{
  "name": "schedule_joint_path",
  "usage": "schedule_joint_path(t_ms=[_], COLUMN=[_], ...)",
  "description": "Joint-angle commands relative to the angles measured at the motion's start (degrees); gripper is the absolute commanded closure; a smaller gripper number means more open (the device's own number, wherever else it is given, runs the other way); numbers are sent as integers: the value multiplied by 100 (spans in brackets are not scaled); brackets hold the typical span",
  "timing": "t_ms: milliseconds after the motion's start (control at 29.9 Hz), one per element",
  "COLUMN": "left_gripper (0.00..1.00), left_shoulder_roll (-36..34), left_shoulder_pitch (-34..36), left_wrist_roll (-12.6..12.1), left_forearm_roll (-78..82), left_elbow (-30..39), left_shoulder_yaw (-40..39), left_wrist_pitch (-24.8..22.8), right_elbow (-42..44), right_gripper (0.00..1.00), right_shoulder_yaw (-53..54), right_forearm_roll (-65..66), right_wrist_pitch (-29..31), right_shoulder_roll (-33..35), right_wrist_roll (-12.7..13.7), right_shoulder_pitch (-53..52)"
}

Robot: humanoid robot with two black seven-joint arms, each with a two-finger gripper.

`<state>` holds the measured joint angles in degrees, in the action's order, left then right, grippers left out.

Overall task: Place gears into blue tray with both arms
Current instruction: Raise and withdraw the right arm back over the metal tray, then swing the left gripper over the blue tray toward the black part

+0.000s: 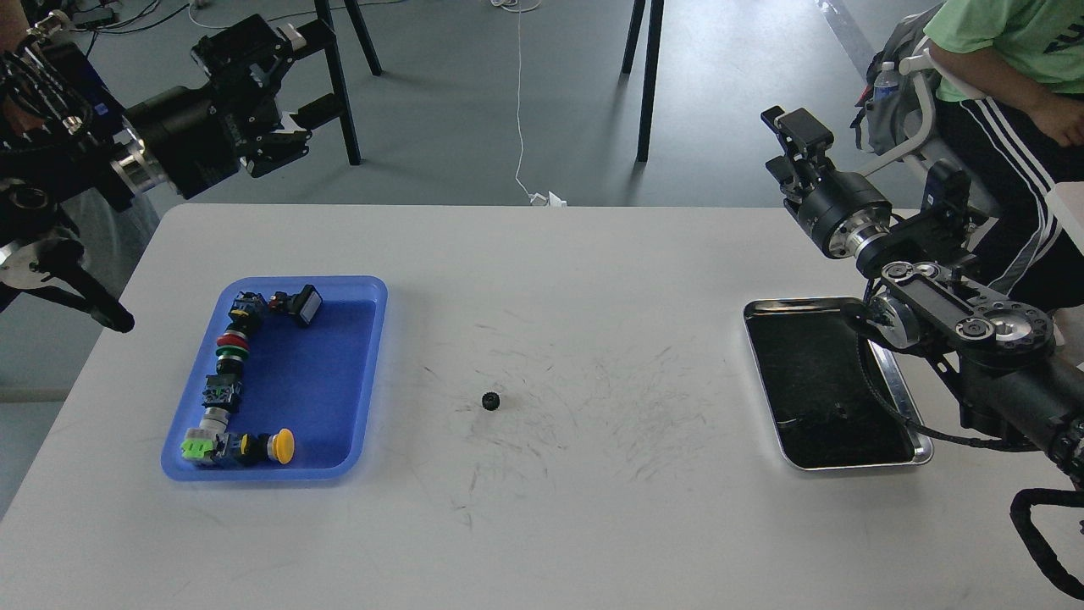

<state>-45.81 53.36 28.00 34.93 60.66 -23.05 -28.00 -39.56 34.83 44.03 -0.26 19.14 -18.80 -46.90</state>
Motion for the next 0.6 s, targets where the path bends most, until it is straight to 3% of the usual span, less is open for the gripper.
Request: schedule_joint_path(t_ms=[0, 334, 569], left_gripper=[2, 3, 3], left_shoulder_roll=[-130, -69, 2], left_shoulder_pitch=[-186, -256, -247], left_wrist_roll=[0, 0, 0], left_forearm_roll=[-47, 611, 1490], left_elbow=[33, 560, 1526], left_shoulder_yaw=[-59, -78, -139], left_wrist_pitch=[0, 0, 0], right_elbow=[1, 10, 10], right_gripper=[21, 21, 21], right_shoulder_yaw=[6, 86, 94], right_forearm_roll=[0, 0, 0], right_wrist_pitch=[-9, -79, -88], right_shoulder_roll=[2, 2, 2], right_wrist_roll=[-10, -10, -10], right_shoulder_pitch=[5, 49, 84])
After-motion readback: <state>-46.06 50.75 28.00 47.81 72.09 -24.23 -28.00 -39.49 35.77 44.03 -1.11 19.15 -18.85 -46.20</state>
